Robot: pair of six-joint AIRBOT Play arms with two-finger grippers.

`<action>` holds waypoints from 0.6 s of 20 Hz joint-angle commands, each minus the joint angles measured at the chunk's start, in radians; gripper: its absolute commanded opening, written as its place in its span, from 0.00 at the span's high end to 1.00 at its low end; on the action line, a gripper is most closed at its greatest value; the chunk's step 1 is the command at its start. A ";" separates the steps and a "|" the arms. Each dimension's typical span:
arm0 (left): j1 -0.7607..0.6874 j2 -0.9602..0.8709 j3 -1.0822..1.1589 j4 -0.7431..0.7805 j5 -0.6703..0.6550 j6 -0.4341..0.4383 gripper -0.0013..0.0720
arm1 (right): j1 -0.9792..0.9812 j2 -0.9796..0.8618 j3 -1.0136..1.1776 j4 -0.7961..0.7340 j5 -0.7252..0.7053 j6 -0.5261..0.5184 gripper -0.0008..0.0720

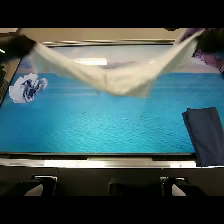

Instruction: Fold the clothes and pants, and hang the long-sleeved shirts on hangers.

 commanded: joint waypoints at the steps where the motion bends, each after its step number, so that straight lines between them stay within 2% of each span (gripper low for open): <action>1: 0.010 0.103 0.216 0.350 -0.109 -0.239 0.97 | 0.001 0.036 0.299 -0.214 0.036 0.100 0.95; 3: 0.010 0.183 0.222 0.388 -0.153 -0.278 0.97 | 0.001 0.111 0.312 -0.261 0.035 0.111 0.95; 7: 0.008 0.296 0.221 0.375 -0.305 -0.279 0.96 | 0.001 0.239 0.313 -0.262 0.082 0.112 0.95; 9: 0.008 0.325 0.220 0.365 -0.360 -0.279 0.96 | 0.001 0.261 0.313 -0.243 0.090 0.122 0.95; 12: 0.008 0.307 0.219 0.311 -0.367 -0.279 0.96 | 0.001 0.223 0.312 -0.212 0.090 0.192 0.95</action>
